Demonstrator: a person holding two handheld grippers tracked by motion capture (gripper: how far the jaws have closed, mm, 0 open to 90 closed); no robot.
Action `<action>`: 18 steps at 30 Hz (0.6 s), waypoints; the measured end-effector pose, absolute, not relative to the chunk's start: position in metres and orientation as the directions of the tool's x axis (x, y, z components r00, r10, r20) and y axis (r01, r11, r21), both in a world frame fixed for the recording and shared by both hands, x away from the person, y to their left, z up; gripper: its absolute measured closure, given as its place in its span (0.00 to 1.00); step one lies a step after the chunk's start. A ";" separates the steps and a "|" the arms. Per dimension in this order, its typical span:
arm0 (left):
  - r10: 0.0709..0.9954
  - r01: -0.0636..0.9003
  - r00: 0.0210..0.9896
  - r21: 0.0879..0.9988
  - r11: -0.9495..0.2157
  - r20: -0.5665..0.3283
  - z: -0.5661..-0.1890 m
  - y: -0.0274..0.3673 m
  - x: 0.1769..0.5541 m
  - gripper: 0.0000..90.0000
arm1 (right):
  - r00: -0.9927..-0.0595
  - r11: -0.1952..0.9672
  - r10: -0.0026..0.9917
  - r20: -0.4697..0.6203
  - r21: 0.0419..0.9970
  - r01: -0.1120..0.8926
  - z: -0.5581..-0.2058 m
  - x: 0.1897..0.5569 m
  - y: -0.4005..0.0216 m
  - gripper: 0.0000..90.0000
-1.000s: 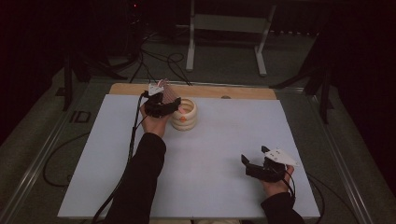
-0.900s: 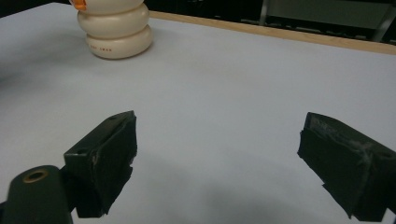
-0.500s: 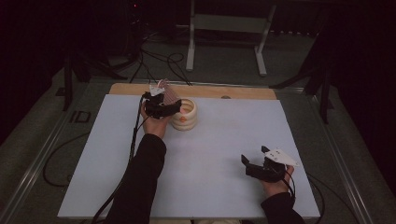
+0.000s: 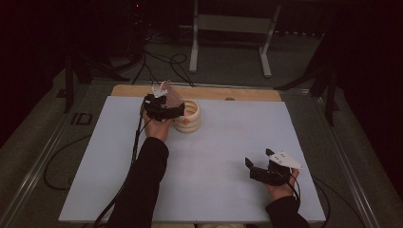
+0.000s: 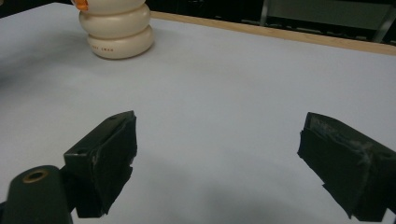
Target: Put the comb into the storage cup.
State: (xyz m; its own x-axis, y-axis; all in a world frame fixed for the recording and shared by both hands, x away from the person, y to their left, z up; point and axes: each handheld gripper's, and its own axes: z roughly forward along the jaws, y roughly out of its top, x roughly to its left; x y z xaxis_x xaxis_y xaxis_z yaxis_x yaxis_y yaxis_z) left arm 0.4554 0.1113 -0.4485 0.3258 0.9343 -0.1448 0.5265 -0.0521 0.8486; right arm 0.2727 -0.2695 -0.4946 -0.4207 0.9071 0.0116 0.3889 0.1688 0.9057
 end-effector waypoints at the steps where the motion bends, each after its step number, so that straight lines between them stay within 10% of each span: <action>1: 0.935 0.526 0.324 0.849 -0.054 -0.141 -0.448 0.111 0.455 0.00 | -0.421 0.168 0.907 0.012 0.906 0.389 -0.495 0.273 -0.270 0.12; 18: 0.928 0.523 0.339 0.851 -0.048 -0.156 -0.444 0.122 0.444 0.00 | -0.421 0.169 0.907 0.012 0.905 0.390 -0.495 0.273 -0.270 0.12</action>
State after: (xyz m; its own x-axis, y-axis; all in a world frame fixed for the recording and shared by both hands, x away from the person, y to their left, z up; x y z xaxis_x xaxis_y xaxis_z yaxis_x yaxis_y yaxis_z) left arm 0.4438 0.1225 -0.4438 0.3389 0.9278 -0.1559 0.5233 -0.0482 0.8508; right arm 0.2728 -0.2695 -0.4949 -0.4209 0.9070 0.0122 0.3899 0.1687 0.9053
